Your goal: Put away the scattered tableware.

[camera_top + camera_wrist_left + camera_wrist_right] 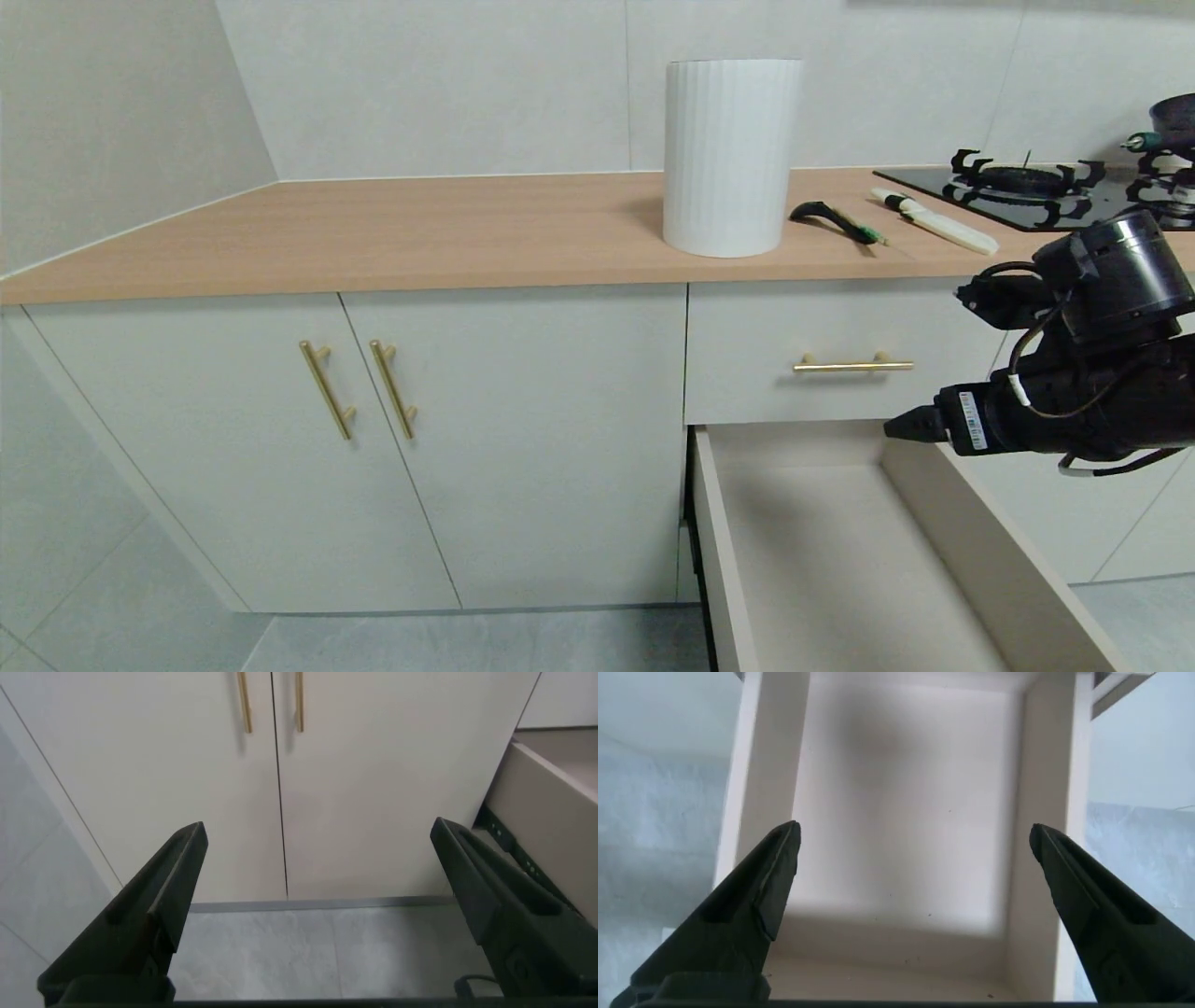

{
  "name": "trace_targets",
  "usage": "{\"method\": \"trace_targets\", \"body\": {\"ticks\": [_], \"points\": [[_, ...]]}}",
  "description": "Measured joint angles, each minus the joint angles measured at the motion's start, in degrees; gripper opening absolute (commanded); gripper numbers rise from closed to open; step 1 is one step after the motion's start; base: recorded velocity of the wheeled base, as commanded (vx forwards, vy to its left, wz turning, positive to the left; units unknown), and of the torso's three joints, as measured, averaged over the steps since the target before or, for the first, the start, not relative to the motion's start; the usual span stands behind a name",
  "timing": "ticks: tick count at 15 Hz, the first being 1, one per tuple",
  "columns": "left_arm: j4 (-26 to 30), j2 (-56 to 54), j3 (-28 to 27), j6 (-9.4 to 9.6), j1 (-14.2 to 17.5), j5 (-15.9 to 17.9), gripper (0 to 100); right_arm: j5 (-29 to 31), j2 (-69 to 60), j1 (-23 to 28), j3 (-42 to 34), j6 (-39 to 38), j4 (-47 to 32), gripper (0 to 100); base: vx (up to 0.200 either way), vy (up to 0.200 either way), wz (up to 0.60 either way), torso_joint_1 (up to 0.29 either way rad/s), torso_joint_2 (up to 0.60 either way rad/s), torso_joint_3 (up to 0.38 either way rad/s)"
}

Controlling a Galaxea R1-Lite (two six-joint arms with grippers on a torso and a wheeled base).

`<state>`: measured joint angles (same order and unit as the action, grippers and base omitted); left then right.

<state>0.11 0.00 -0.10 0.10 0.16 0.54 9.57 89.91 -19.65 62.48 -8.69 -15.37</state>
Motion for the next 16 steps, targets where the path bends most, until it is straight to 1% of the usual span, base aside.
{"method": "trace_targets", "body": {"ticks": [1, 5, 13, 16], "points": [[0.07, 0.0, 0.0, -0.02, 0.0, 0.0, 100, 0.0, -0.11, -0.02, -0.16, 0.02, 0.0, 100, 0.0, 0.0, 0.0, 0.105, -0.26, -0.305], [0.07, 0.0, 0.0, 0.0, 0.0, 0.0, 100, 0.0, -0.18, -0.07, -0.29, 0.1, 0.13, 100, 0.0, 0.0, 0.0, 0.124, -0.52, -0.319], [0.07, 0.0, 0.0, 0.0, 0.0, 0.0, 100, 0.0, -0.16, -0.11, -0.38, 0.07, 0.16, 100, 0.0, 0.0, 0.0, 0.176, -0.48, -0.297], [0.05, 0.0, 0.0, 0.0, 0.0, 0.0, 100, -0.07, -0.07, -0.18, -0.35, 0.07, 2.71, 100, 0.0, 0.0, 0.0, 0.157, -0.37, -0.217]]}}
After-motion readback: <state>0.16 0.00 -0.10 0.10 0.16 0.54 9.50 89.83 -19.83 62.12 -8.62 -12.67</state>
